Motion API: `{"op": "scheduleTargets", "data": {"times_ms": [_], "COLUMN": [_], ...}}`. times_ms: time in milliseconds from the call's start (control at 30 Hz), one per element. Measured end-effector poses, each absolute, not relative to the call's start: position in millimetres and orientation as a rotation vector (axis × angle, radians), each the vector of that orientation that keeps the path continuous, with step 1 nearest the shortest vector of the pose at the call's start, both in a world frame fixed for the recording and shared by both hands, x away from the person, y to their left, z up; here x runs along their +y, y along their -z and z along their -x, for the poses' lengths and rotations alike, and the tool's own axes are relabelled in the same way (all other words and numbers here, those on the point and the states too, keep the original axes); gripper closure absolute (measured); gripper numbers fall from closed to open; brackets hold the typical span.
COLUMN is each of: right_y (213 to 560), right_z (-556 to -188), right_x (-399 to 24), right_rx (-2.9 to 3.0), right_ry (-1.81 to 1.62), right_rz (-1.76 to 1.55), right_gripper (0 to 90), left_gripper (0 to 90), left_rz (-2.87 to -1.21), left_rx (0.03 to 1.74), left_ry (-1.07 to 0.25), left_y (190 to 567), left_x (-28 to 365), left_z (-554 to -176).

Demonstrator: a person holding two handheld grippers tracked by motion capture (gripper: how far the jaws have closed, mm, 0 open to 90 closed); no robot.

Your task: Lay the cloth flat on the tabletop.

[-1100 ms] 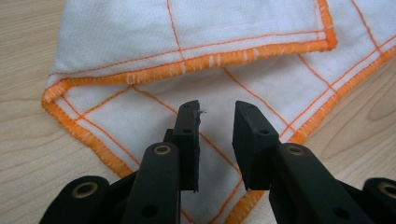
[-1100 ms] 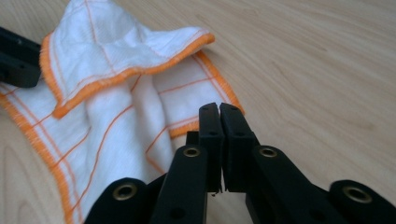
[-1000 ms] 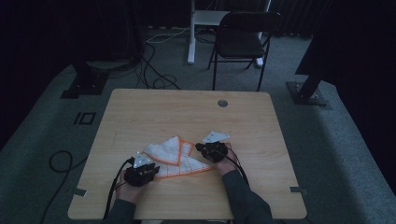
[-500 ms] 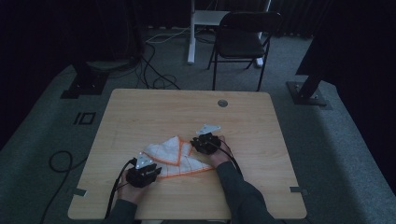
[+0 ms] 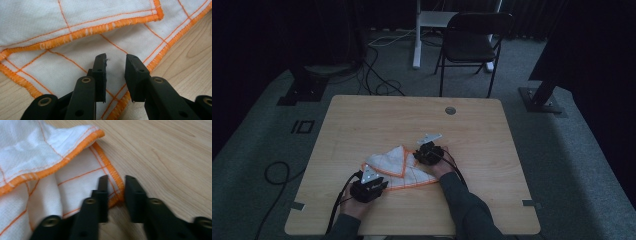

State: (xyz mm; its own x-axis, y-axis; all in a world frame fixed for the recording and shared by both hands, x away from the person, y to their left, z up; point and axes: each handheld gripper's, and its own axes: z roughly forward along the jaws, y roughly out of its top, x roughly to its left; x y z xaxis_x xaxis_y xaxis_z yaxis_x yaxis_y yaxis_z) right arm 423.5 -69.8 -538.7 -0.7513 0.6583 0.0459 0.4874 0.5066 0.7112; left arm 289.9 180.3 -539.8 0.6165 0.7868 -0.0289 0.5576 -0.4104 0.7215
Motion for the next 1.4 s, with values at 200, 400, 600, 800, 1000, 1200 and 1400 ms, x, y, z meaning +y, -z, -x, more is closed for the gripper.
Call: {"op": "scheduleTargets", "data": {"times_ms": [200, 400, 600, 800, 1000, 1200, 1400], "right_y": [536, 535, 534, 526, 518, 509, 510], "right_z": [-421, -428, -437, -446, -454, -442, -411], "right_x": [-70, -91, -118, -136, -148, -147, -135], "right_rx": [2.5, 2.445, 2.387, 2.331, 2.294, 2.247, 2.334], "right_ry": [-1.004, -0.96, -0.934, -0.906, -0.899, -0.936, -0.99], "right_rz": [-0.947, -1.018, -1.097, -1.133, -1.166, -1.183, -1.098], "right_gripper": [87.6, 87.7, 87.7, 87.6, 85.5, 70.1, 68.5], "left_gripper": [74.7, 76.1, 76.2, 76.3, 75.9, 73.3, 70.9], "left_rz": [-2.128, -2.147, -2.154, -2.16, -2.163, -2.167, -2.162], "left_rx": [1.059, 1.054, 1.048, 1.039, 1.023, 1.022, 1.015], "left_ry": [-0.401, -0.394, -0.389, -0.38, -0.369, -0.376, -0.395], "left_y": [539, 538, 538, 537, 537, 537, 535], "left_x": [184, 188, 191, 193, 195, 193, 188], "left_z": [-288, -283, -279, -277, -277, -276, -276]}}
